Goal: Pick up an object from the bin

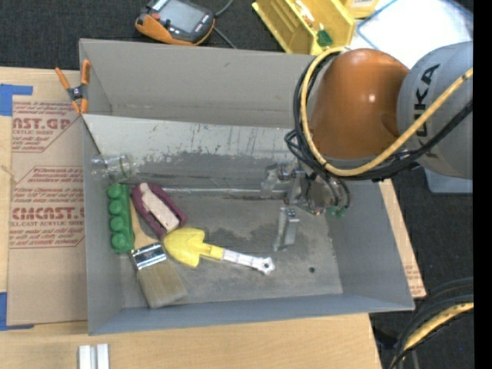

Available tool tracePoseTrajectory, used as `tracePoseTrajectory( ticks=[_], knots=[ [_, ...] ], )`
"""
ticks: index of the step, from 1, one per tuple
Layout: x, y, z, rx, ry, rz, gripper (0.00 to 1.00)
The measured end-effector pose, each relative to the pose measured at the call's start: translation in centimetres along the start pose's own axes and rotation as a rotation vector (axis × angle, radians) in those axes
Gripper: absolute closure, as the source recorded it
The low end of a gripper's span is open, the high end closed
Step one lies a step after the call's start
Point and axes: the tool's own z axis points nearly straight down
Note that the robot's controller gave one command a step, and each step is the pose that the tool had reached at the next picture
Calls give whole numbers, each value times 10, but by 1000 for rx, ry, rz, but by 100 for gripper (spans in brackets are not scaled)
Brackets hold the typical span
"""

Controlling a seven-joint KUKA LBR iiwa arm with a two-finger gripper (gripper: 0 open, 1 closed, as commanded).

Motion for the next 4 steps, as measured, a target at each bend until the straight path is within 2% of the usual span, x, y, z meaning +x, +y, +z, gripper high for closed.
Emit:
tracePoseTrajectory(
  ticks=[1, 2, 3, 4],
  knots=[
    [-1, 0, -4, -1, -8, 1, 0],
    [27, 59, 131, -3, -10, 113, 0],
    [5, 80, 81, 2, -19, -157, 0],
    [32, 118, 140, -2, 1, 107, 0]
  ],
)
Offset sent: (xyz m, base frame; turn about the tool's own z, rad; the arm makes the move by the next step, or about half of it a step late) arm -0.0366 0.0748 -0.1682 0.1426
